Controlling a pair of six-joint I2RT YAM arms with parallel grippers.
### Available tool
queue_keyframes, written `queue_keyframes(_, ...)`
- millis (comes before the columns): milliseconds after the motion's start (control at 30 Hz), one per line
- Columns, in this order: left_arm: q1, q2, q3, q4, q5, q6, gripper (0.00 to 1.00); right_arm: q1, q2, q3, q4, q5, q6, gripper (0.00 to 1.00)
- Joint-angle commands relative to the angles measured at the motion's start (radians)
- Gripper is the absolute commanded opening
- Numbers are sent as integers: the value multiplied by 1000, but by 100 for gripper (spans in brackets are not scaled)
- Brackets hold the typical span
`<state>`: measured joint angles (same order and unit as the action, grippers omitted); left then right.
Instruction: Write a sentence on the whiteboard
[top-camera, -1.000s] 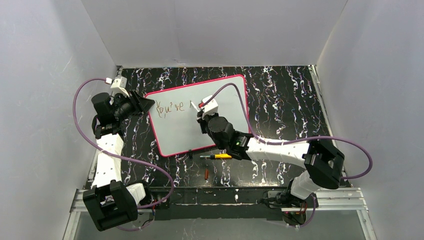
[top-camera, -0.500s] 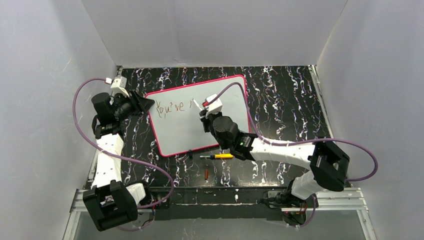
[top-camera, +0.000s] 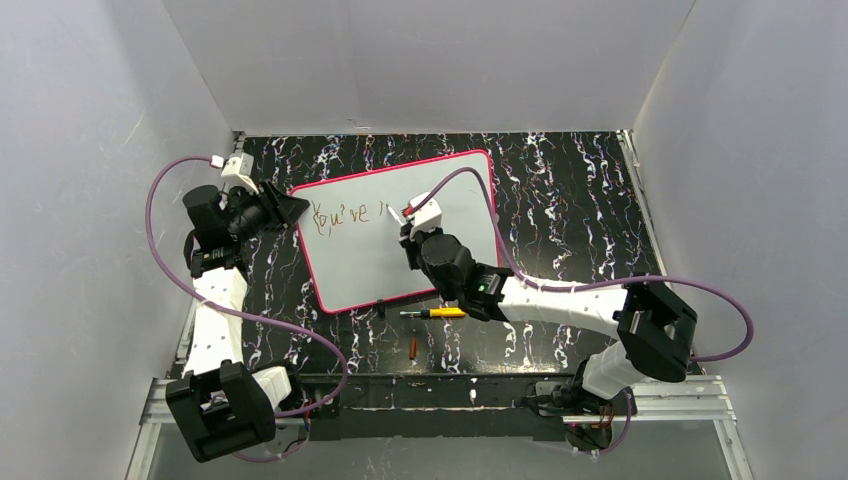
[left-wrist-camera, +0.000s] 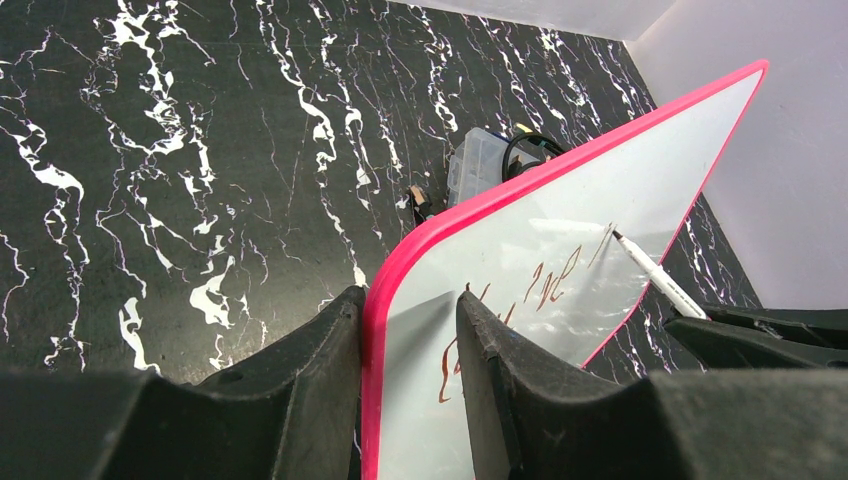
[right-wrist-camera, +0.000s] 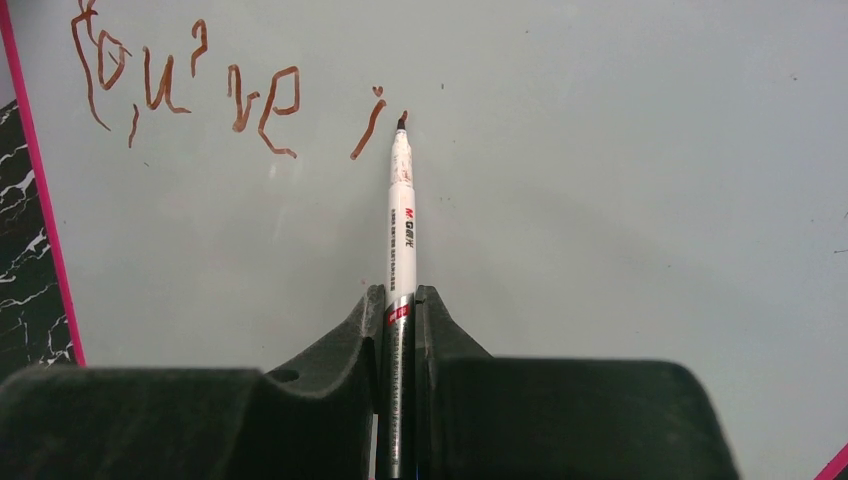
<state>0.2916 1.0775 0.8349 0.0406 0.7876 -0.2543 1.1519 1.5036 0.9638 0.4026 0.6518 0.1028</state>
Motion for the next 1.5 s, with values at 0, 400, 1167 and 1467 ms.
queue_keyframes(0, -6, -30, 6, 0, 42, 3, 36, -3, 9, 18, -19, 12, 25, 1)
queue_keyframes(400, -6, -30, 6, 2, 41, 1, 36, -1, -21, -23, -38, -46, 58, 1)
queue_keyframes(1167, -6, -28, 5, 1, 41, 3, 36, -3, -2, 34, 54, 91, -3, 1)
queue_keyframes(1467, -6, -30, 5, 1, 41, 3, 36, -3, -17, -5, 15, 80, 23, 1)
